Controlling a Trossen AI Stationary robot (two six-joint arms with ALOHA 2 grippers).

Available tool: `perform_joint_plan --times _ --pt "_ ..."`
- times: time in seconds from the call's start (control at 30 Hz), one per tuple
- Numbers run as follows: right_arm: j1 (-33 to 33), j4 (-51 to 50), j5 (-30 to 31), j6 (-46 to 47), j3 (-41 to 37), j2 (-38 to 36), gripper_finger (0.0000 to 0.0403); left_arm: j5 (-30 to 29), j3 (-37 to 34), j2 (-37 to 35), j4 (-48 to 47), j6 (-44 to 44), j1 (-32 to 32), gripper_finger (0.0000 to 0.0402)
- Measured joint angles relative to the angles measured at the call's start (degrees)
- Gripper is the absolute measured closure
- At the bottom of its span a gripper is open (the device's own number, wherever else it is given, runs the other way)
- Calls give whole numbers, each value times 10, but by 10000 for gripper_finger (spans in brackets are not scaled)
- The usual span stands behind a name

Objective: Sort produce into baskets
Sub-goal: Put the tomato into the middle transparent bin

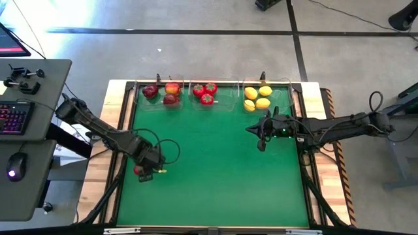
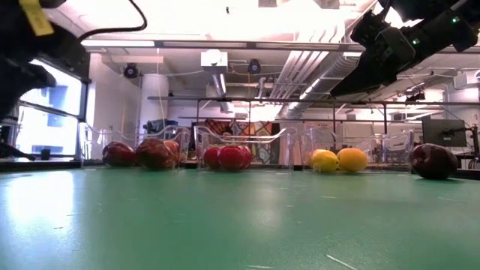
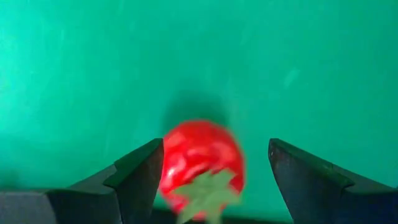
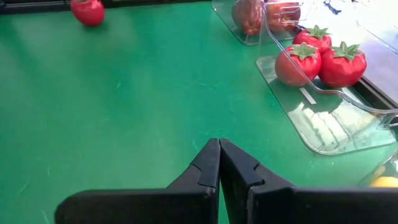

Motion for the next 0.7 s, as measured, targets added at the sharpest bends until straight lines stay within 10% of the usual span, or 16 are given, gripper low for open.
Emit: perform_joint_plan --times 0.7 --pt "0 0 0 0 0 0 402 -18 0 0 -113 2 -101 219"
